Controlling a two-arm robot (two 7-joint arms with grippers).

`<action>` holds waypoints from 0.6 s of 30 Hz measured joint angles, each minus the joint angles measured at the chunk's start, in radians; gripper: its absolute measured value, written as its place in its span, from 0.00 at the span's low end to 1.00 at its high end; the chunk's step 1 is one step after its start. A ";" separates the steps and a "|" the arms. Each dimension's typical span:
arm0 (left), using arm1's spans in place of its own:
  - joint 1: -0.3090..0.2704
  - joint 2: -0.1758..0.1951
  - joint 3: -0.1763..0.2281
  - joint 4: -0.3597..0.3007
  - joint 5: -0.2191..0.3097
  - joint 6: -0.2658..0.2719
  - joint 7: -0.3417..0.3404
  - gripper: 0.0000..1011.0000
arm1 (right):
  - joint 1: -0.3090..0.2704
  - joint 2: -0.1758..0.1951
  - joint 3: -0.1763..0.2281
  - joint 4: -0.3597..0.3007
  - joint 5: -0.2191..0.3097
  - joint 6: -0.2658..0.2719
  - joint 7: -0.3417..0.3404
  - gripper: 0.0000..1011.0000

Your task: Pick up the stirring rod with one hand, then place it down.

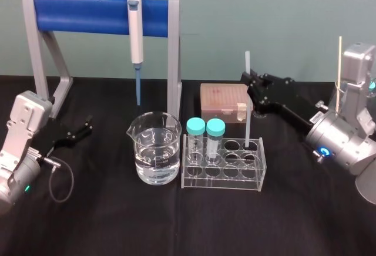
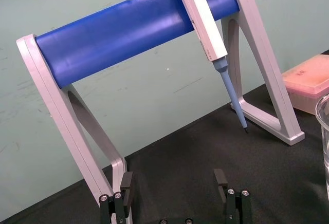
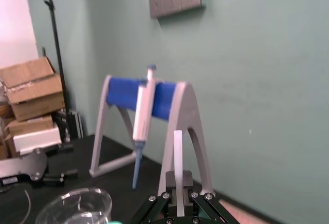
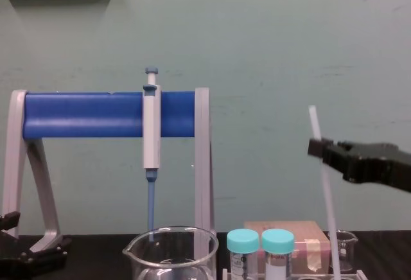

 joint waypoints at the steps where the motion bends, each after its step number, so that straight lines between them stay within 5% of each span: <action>1: 0.000 0.000 0.000 0.000 0.000 0.000 0.000 0.99 | -0.006 0.001 0.006 -0.011 -0.005 -0.017 0.003 0.07; 8: 0.000 0.000 0.000 0.000 0.000 0.000 0.000 0.99 | -0.031 0.012 0.049 -0.095 -0.010 -0.065 0.015 0.07; 18: 0.000 0.000 0.000 0.000 0.000 0.000 0.000 0.99 | -0.052 0.034 0.088 -0.163 0.007 -0.049 0.015 0.07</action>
